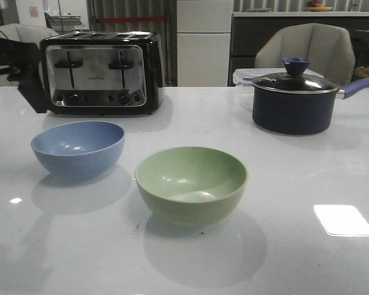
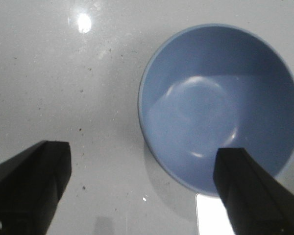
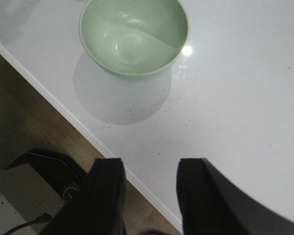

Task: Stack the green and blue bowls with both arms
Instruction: 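Lower the left gripper onto the rim of the light blue bowl and grasp it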

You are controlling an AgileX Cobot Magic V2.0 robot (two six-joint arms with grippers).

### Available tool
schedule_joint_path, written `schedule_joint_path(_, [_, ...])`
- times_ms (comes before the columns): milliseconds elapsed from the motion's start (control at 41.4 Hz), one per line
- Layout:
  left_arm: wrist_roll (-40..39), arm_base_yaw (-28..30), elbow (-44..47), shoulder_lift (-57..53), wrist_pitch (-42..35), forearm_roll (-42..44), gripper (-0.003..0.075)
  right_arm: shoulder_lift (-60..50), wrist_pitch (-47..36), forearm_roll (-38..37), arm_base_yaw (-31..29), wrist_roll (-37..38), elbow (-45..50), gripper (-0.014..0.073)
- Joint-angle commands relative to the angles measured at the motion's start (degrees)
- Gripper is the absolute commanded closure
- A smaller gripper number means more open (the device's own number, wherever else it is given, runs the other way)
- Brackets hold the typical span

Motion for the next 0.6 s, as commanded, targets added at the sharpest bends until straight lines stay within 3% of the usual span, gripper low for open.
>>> schedule_joint_path(0, [0.1,-0.3,-4.5,2.2,-2.6,-1.9,0.0087,-0.7,-3.0,0.1,-0.1,-0.4,-1.5,0.0205])
schedule_joint_path(314, [0.0,-0.3,-7.5,10.3,-6.3,-2.9,0.0097,-0.7,-3.0,0.1,-0.1,-0.4,-1.5,0.0205])
schedule_joint_path(386, [0.0,-0.3,-7.5,10.4,-6.4,-3.6,0.0150,-0.7,-3.0,0.1,-0.1,-0.4,-1.5,0.0205])
schedule_joint_path(579, [0.0,-0.3,-7.5,10.4,-6.6,-3.6,0.0386,-0.7,-3.0,0.1,-0.1,-0.4,-1.5,0.0205])
